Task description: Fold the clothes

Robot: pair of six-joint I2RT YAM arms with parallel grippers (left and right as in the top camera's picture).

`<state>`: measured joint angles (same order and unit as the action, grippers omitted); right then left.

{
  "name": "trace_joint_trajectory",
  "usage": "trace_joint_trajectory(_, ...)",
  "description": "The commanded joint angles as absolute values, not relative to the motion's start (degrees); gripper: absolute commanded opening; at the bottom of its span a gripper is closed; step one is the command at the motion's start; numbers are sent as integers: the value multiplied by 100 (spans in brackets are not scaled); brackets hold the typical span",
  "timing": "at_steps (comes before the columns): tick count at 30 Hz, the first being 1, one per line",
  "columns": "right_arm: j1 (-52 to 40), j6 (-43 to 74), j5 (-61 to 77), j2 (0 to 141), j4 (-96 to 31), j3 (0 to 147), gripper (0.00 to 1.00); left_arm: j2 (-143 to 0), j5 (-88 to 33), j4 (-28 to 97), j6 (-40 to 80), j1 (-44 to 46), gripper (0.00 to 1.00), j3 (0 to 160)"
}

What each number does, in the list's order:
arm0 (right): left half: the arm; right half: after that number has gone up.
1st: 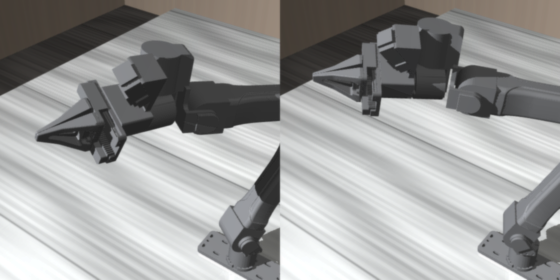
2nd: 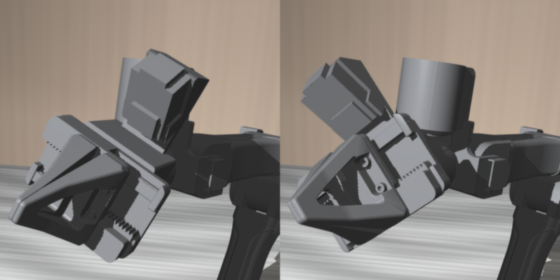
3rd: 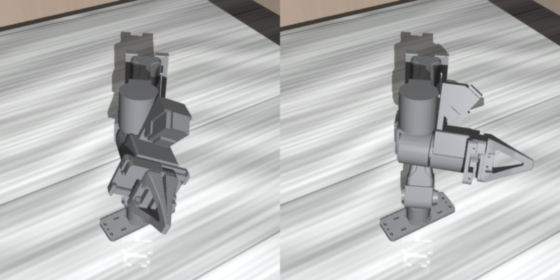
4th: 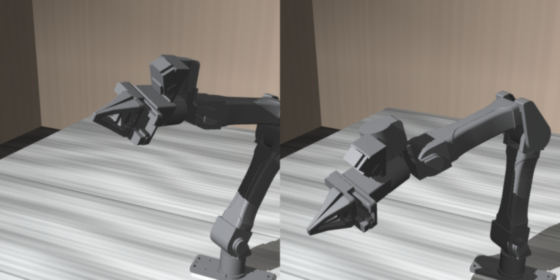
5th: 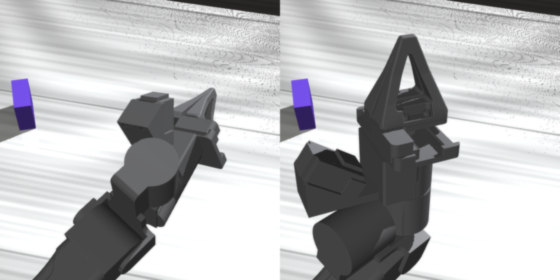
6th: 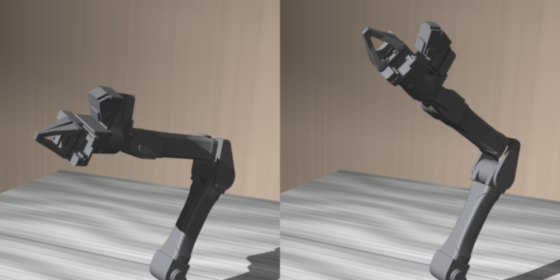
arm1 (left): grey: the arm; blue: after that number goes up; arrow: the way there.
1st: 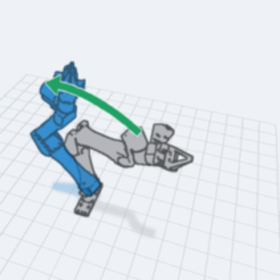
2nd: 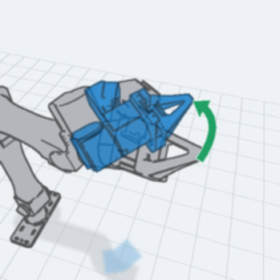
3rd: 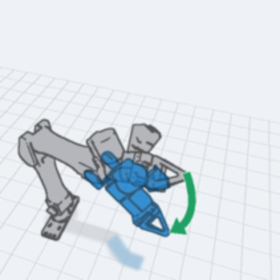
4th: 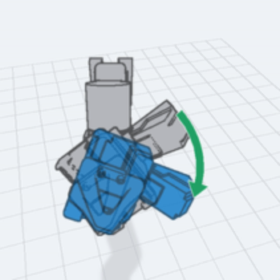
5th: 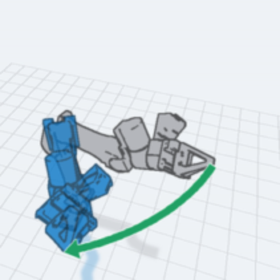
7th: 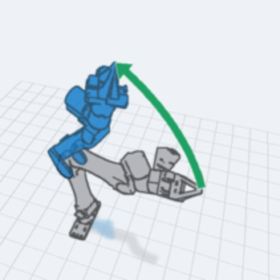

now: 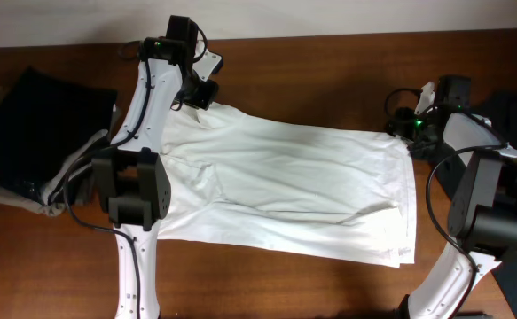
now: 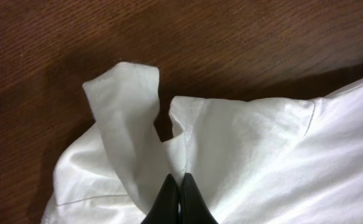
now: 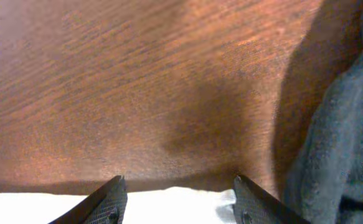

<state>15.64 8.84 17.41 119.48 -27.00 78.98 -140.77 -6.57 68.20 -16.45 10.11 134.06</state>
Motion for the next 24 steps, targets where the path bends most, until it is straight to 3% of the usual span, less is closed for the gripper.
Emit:
trace_joint_trajectory(1, 1529, 904, 1284, 12202, -3028, 7894, 48, -13850, -596, 6871, -1570, 976, 0, 13517)
trace_joint_trajectory(4, 1549, 910, 1308, 12191, -3155, 7911, 4, -13850, -593, 6910, -1575, 969, 0, 13517)
trace_joint_trajectory(10, 1577, 919, 1455, 11019, -3839, 7983, 4, -13270, -482, 7170, -1590, 972, 0, 13517)
trace_joint_trajectory(15, 1581, 921, 1431, 10020, -4932, 7983, 4, -12897, -370, 8147, -1584, 969, 0, 13517)
trace_joint_trajectory(20, 1581, 620, 1450, 9747, -6528, 7983, 4, -12897, -360, 9452, -1459, 923, 0, 13515)
trace_joint_trajectory(24, 1581, 622, 1424, 9749, -7391, 7979, 4, -12881, -471, 9673, -1243, 779, 1, 13288)
